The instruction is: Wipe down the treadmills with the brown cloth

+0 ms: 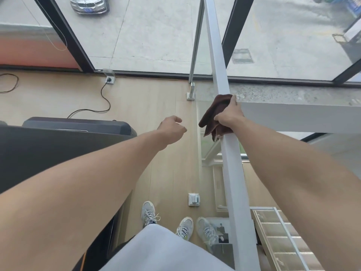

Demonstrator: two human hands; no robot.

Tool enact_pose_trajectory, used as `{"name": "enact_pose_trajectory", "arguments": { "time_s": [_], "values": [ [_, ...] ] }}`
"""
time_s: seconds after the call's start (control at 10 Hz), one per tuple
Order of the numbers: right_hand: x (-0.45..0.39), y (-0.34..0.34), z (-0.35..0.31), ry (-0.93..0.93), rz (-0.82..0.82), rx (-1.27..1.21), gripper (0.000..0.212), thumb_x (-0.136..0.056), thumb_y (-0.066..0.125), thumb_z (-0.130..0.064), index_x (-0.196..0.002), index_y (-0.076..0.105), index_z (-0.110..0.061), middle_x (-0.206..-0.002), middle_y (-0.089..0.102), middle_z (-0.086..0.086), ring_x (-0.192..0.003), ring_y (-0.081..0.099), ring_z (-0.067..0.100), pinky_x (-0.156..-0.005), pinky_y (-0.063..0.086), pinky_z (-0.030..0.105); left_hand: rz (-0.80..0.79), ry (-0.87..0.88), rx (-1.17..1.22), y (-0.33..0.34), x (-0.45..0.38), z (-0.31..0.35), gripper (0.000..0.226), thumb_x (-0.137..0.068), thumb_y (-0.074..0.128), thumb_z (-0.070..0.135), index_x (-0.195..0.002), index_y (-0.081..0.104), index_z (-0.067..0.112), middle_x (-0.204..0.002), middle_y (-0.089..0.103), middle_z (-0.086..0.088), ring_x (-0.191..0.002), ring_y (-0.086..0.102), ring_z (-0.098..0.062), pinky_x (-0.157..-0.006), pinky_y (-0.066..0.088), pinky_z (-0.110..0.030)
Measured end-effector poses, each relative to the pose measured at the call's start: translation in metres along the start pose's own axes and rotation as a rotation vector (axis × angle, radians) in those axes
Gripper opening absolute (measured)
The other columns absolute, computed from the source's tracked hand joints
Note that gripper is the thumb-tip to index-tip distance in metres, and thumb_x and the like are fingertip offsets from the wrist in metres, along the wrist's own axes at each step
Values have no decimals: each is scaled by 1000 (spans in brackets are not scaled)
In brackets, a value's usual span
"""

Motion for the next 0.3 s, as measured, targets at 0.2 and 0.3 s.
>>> {"name": "enact_pose_trajectory", "arguments": {
  "time_s": [0.2,0.3],
  "values": [
    [11,-14,-13,-18,59,38,100,-90,72,-29,-165,5,-25,-171,8,7,-151,22,35,-116,33,47,60,48,120,-32,6,6,40,-97,63,20,-136,56,20,-131,63,1,-118,61,-21,-105,50,-43],
    [26,-54,-44,-190,272,-270,74,-94,68,-26,-159,32,-19,-160,36,7,-142,40,25,-112,37,34,243,192,352,-67,18,33,32,-95,65,21,-127,63,22,-123,67,6,-114,63,-15,-103,52,-41]
  ]
}}
Point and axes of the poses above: each hand's wrist, its own x-axis away from the middle knuckle, its own y-axis out of the palm, z = x × y, the point moved 4 cm from there along -x, towards the middle knuckle
